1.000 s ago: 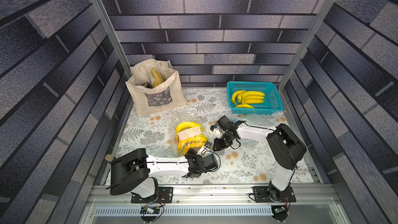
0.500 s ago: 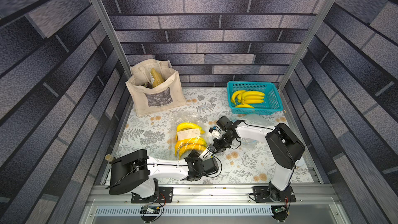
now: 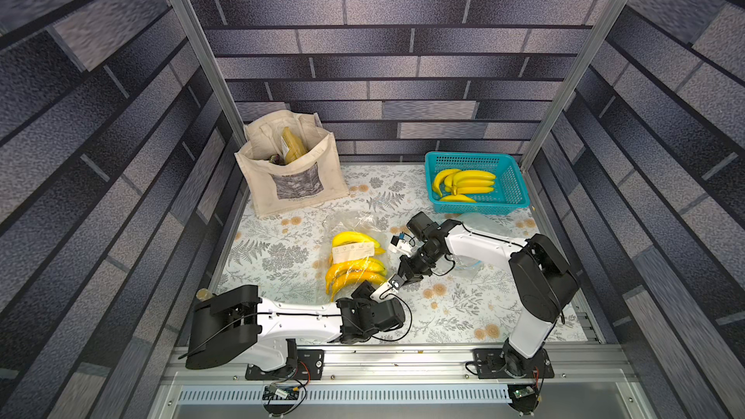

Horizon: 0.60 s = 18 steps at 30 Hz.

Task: Open the zip-top bag and take out the banana
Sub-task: Pick up the zipper food storage bag at the center of the board.

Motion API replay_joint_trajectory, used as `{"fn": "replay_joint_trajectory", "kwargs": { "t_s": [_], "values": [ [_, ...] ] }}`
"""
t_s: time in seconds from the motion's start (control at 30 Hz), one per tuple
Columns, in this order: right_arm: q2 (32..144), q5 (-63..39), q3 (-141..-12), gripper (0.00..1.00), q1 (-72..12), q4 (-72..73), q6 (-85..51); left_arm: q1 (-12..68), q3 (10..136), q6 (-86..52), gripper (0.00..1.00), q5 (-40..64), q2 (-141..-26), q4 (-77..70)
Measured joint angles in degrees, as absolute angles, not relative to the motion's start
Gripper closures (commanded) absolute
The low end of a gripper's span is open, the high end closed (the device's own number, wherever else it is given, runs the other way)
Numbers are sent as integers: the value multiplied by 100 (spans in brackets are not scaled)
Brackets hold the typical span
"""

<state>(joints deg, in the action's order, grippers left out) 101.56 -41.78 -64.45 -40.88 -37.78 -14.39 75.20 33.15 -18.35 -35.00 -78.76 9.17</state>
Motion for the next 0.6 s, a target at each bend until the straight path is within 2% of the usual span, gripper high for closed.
{"fn": "replay_joint_trajectory", "kwargs": {
  "t_s": [0.13,0.33,0.53,0.6],
  "values": [
    [10143,-4294,-6445,100,-4088,-3800,-1444,7494,3317,-1826,30,-3522,-7999,921],
    [10088,-4401,-6445,100,-4088,-3837,-1485,7491,3350,-1756,59,-3568,-8025,934],
    [9944,-4423,-6445,100,-4088,-3795,-1669,7489,3356,-1671,81,-3605,-7944,963],
    [9848,-4427,-6445,95,-4088,-3750,-1743,7485,3367,-1667,85,-3601,-7872,978]
  ]
}}
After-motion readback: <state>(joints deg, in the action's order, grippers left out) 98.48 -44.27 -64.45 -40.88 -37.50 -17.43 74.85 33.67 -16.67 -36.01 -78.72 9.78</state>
